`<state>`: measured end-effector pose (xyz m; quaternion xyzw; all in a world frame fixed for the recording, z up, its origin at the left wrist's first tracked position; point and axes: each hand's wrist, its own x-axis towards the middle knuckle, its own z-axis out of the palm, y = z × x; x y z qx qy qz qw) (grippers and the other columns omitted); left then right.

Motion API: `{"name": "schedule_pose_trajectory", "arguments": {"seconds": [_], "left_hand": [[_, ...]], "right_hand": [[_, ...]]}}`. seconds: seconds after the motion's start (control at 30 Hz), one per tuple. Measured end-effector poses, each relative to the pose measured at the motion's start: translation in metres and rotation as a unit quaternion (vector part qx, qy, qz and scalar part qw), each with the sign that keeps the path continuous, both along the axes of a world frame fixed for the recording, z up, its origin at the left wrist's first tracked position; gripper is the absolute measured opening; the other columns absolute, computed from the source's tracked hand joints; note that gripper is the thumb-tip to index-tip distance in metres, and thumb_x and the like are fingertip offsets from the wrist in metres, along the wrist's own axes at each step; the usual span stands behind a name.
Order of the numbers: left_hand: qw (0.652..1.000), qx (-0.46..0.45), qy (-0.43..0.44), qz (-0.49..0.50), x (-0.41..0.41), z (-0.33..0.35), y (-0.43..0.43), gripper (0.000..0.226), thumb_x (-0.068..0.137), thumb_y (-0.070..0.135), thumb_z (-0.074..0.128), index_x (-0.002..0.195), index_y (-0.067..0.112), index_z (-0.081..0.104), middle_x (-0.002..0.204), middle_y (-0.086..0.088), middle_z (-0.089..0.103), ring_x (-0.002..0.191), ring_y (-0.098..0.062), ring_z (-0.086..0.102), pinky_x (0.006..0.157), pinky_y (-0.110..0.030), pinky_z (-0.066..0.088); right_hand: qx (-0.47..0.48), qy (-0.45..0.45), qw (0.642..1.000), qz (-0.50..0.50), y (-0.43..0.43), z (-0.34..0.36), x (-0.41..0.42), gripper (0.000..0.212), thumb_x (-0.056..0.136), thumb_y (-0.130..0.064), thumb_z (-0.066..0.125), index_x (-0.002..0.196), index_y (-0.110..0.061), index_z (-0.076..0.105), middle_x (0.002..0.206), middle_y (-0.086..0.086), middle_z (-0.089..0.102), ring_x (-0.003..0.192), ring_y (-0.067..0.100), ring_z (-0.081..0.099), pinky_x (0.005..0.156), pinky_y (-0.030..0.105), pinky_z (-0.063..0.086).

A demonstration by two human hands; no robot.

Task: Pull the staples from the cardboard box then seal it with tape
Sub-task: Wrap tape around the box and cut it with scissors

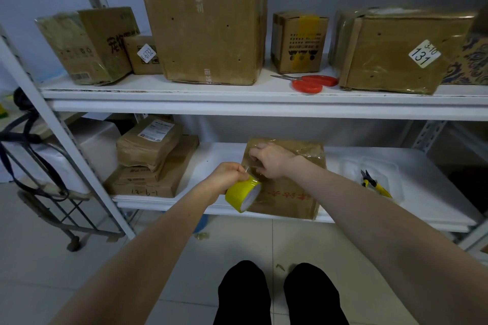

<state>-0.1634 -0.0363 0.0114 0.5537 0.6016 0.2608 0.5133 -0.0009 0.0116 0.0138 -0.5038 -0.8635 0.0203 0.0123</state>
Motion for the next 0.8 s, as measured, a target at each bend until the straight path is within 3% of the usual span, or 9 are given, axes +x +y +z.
{"name": "schedule_pose_trajectory", "arguments": {"seconds": [0.1,0.2,0.3,0.4,0.53,0.63,0.73,0.8], "left_hand": [[1.000,0.002,-0.012,0.013,0.000,0.003,-0.001,0.021,0.090,0.012,0.060,0.070,0.019,0.055,0.078,-0.002,0.053,0.074,-0.016,0.051,0.062,-0.025,0.045],[0.999,0.007,-0.028,0.038,0.001,0.005,-0.001,0.022,0.089,0.012,0.061,0.069,0.017,0.056,0.075,-0.004,0.053,0.070,-0.017,0.051,0.059,-0.025,0.044],[0.997,0.007,-0.051,0.052,0.009,0.006,-0.001,0.022,0.089,0.012,0.061,0.069,0.017,0.054,0.070,-0.004,0.054,0.063,-0.017,0.052,0.057,-0.024,0.043],[0.997,0.005,-0.068,0.043,0.020,0.007,-0.005,0.023,0.092,0.009,0.054,0.070,0.018,0.053,0.072,-0.004,0.054,0.064,-0.017,0.052,0.061,-0.026,0.044],[0.996,0.027,-0.075,0.038,0.027,0.010,-0.013,0.020,0.093,0.011,0.054,0.075,0.019,0.056,0.079,-0.004,0.057,0.069,-0.017,0.053,0.063,-0.027,0.043],[0.994,0.039,-0.092,0.033,0.029,0.011,-0.019,0.011,0.092,0.007,0.056,0.093,0.017,0.062,0.094,-0.008,0.061,0.085,-0.024,0.057,0.072,-0.032,0.046],[0.992,0.044,-0.113,0.038,0.031,0.012,-0.028,0.025,0.092,0.004,0.058,0.115,0.013,0.060,0.106,-0.008,0.060,0.092,-0.024,0.058,0.073,-0.030,0.049],[0.993,0.048,-0.108,0.030,0.035,0.011,-0.033,0.035,0.091,0.004,0.060,0.124,0.014,0.057,0.117,-0.008,0.060,0.101,-0.024,0.058,0.082,-0.034,0.050]], "right_hand": [[-0.003,0.142,0.989,-0.052,-0.003,0.006,0.009,0.033,0.089,-0.021,0.058,0.119,-0.010,0.051,0.120,0.012,0.051,0.109,0.029,0.052,0.090,0.035,0.043],[0.034,0.311,0.943,-0.115,-0.022,0.001,0.019,0.020,0.094,-0.016,0.050,0.106,-0.010,0.064,0.107,0.008,0.065,0.099,0.022,0.059,0.085,0.029,0.044],[-0.063,0.383,0.916,-0.101,-0.046,-0.010,0.020,0.022,0.095,-0.033,0.054,0.089,-0.018,0.069,0.086,0.001,0.071,0.084,0.017,0.065,0.080,0.032,0.051],[-0.050,0.438,0.892,-0.104,-0.055,-0.017,0.015,0.015,0.086,-0.032,0.070,0.085,-0.017,0.072,0.081,-0.004,0.071,0.079,0.011,0.065,0.073,0.026,0.050],[-0.008,0.470,0.873,-0.131,-0.055,-0.019,0.012,0.009,0.082,-0.022,0.074,0.075,-0.017,0.072,0.071,-0.002,0.070,0.068,0.012,0.062,0.066,0.028,0.049],[0.011,0.481,0.862,-0.160,-0.055,-0.016,0.014,0.013,0.084,-0.022,0.071,0.071,-0.020,0.068,0.068,-0.004,0.066,0.066,0.012,0.060,0.063,0.028,0.047],[0.025,0.447,0.878,-0.169,-0.056,-0.011,0.016,0.014,0.087,-0.023,0.067,0.073,-0.021,0.064,0.068,-0.007,0.063,0.068,0.013,0.059,0.061,0.026,0.044],[0.030,0.428,0.885,-0.179,-0.057,-0.008,0.018,0.014,0.088,-0.022,0.066,0.074,-0.020,0.062,0.065,-0.010,0.057,0.064,0.011,0.054,0.059,0.025,0.038]]}}
